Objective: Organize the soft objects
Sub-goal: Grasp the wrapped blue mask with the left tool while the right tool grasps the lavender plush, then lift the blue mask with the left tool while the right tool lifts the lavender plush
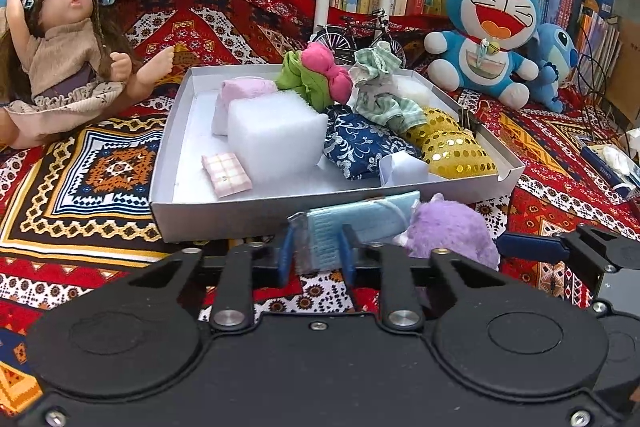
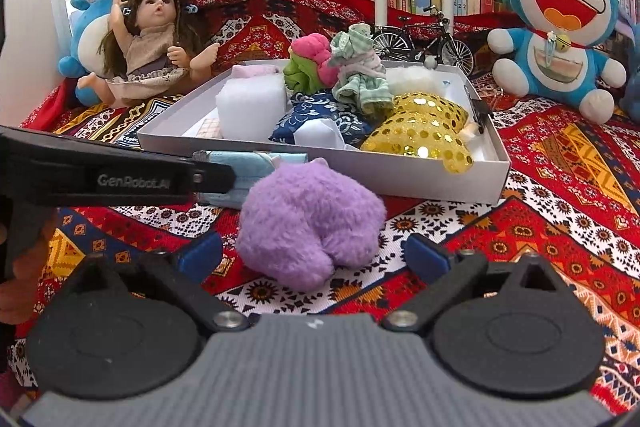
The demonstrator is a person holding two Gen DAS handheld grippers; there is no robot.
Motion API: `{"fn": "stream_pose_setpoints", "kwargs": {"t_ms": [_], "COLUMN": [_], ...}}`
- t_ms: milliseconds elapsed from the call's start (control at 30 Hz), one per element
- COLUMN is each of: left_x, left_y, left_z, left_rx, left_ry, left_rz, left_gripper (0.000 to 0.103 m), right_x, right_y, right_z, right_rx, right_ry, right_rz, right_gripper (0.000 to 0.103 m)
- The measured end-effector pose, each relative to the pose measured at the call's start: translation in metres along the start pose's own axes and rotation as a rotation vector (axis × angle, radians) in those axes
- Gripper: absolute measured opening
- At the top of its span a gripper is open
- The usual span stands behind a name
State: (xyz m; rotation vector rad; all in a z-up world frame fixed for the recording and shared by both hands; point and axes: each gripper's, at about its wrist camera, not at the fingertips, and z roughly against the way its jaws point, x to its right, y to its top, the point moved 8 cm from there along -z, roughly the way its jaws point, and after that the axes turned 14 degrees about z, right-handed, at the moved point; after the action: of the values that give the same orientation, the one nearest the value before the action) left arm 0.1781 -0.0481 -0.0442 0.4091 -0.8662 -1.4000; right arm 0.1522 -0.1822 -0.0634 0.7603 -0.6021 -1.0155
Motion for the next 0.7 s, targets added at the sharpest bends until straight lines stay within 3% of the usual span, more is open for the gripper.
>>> {"fn": "stream_pose_setpoints", "kwargs": {"t_ms": [267, 500, 700], "left_x": [0.001, -0.001, 0.001], "left_y": [-0.008, -0.011, -0.014], "left_z": [0.014, 0.029, 0.037], "left_rx": [0.001, 0.013, 0.015], "left_ry": [-0.014, -0.025, -0.042], "left_rz": [-0.01, -0.017, -0.058], "left_gripper": [0.004, 0.002, 0.004], "right_x": [-0.002, 0.002, 0.012], "right_y": [-0.001, 0.001, 0.004], "right_z": [0.001, 0.012, 0.026], "right_rx": [-0.001, 0.046, 0.071], "right_ry": [-0.018, -0.029, -0.135], "right_rz": [0.002, -0.022, 0.007], "right_gripper": [0.1, 0.071, 0.069]}}
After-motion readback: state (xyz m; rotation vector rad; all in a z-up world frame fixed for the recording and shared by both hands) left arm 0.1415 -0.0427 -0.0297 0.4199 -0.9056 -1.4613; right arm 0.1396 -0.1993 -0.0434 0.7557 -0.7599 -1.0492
